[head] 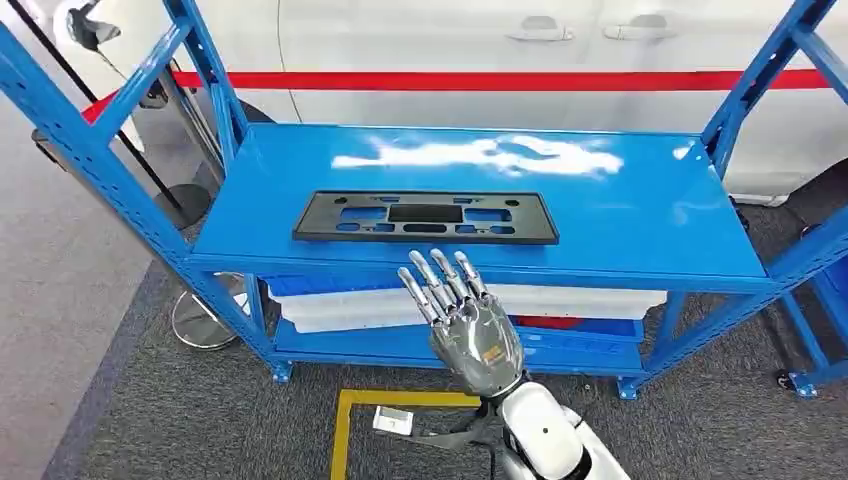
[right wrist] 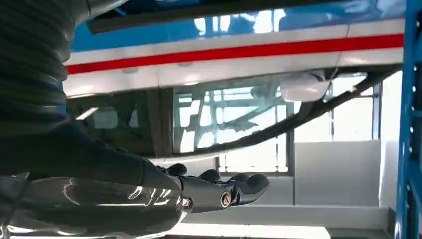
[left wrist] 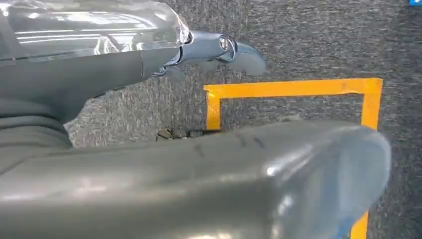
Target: Take the parts from the cabinet and place them on the table.
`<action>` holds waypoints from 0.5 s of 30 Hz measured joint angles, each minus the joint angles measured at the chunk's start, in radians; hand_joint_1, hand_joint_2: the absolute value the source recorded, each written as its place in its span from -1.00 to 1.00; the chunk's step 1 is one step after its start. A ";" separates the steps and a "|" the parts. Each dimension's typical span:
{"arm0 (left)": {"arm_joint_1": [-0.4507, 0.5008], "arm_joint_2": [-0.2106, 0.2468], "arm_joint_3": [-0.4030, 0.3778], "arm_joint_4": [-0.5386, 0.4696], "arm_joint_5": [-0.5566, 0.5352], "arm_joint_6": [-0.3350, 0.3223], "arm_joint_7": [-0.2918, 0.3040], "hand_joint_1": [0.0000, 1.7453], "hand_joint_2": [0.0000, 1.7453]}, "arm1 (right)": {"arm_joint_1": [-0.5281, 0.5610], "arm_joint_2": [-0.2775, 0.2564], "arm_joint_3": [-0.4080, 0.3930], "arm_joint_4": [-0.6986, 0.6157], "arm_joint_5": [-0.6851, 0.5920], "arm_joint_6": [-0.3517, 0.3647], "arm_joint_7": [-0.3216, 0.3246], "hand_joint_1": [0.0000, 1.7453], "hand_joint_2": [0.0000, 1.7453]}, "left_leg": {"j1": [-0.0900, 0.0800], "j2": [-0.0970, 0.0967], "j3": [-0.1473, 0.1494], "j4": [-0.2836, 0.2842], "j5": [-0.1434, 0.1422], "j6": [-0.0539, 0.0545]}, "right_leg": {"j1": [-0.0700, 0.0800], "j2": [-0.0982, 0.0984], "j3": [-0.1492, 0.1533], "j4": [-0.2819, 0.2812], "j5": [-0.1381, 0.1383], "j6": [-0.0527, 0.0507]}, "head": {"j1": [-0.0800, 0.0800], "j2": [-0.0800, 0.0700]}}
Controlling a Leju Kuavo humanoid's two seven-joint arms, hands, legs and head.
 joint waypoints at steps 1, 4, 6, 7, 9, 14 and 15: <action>0.002 0.001 0.000 0.000 0.000 0.001 0.000 -1.00 -1.00 | -0.001 0.002 0.000 0.011 -0.007 0.006 0.000 -1.00 1.00 | 0.005 0.000 0.006 -0.027 0.032 -0.006 | -0.002 0.001 0.004 0.001 -0.003 0.003 | 0.000 0.000; 0.002 0.003 0.000 0.000 -0.002 0.005 0.004 -1.00 -1.00 | -0.008 0.009 0.000 0.037 -0.023 0.030 -0.007 -1.00 1.00 | 0.018 0.005 0.108 -0.278 0.173 -0.018 | -0.012 0.002 0.021 0.010 -0.024 0.022 | 0.000 0.000; -0.001 0.002 0.000 0.002 -0.001 0.006 0.013 -1.00 -1.00 | -0.016 0.015 0.000 0.053 -0.035 0.047 -0.008 -1.00 1.00 | 0.009 0.001 0.119 -0.292 0.151 0.002 | -0.005 0.004 0.014 0.019 -0.028 0.034 | 0.000 0.000; -0.004 0.002 0.001 0.002 0.001 0.008 0.017 -1.00 -1.00 | -0.018 0.018 0.000 0.059 -0.043 0.053 -0.009 -1.00 1.00 | 0.009 0.001 0.114 -0.289 0.149 0.010 | -0.002 0.004 0.013 0.017 -0.027 0.039 | 0.001 0.000; -0.002 0.002 0.002 0.002 0.001 0.013 0.021 -1.00 -1.00 | -0.019 0.023 0.000 0.070 -0.057 0.061 -0.011 -1.00 1.00 | 0.005 0.000 0.114 -0.288 0.146 0.026 | -0.007 0.003 0.017 0.012 -0.030 0.050 | 0.000 0.000; -0.005 0.002 0.003 0.002 0.002 0.021 0.024 -1.00 -1.00 | -0.024 0.028 0.000 0.089 -0.076 0.071 -0.016 -1.00 1.00 | 0.002 0.001 0.123 -0.295 0.141 0.054 | -0.010 0.005 -0.127 0.288 -0.155 0.058 | 0.000 0.000; -0.005 0.002 0.004 0.002 0.002 0.024 0.027 -1.00 -1.00 | -0.024 0.028 0.000 0.096 -0.084 0.074 -0.018 -1.00 1.00 | -0.002 0.000 0.126 -0.294 0.139 0.056 | -0.010 0.005 -0.163 0.341 -0.159 0.056 | 0.000 0.000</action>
